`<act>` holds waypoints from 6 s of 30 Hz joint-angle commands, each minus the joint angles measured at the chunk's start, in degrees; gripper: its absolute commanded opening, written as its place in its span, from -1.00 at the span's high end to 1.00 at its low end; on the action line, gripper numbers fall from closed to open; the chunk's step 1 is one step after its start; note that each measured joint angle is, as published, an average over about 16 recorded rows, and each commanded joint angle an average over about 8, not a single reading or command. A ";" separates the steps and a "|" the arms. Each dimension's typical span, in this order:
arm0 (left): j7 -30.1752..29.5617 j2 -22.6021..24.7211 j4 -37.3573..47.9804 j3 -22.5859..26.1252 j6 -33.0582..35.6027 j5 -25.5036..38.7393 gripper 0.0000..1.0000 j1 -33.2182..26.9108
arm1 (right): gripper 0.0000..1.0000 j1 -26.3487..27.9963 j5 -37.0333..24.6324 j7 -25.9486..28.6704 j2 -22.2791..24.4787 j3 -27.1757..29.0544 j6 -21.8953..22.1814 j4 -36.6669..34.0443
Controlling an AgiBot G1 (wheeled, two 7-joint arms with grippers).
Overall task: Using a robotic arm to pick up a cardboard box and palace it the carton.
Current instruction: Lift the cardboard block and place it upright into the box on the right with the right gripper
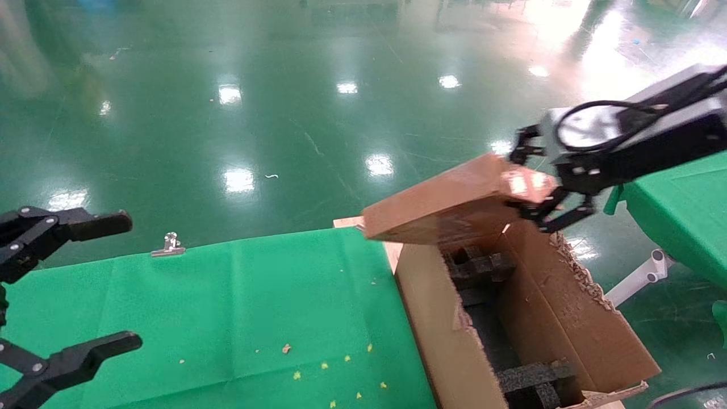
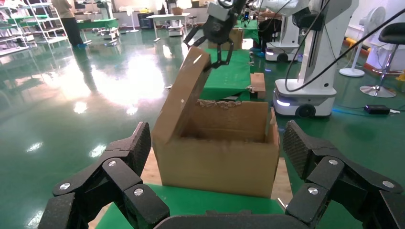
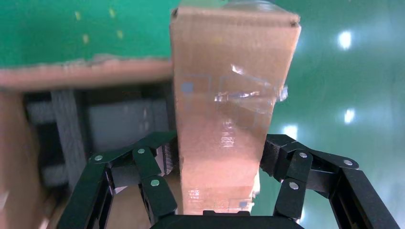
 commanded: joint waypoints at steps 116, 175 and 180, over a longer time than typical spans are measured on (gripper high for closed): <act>0.02 -0.01 0.02 0.02 -0.02 -0.06 -1.00 0.01 | 1.00 -26.69 -6.00 80.49 3.26 -28.16 49.75 6.46; 0.02 -0.02 0.04 0.02 -0.04 -0.07 -1.00 0.01 | -1.00 -37.80 5.46 67.35 -4.82 -24.64 49.07 -9.89; 0.03 -0.02 0.04 0.02 -0.04 -0.08 -1.00 0.01 | -1.00 -36.71 5.20 67.26 -4.04 -24.40 49.55 -8.45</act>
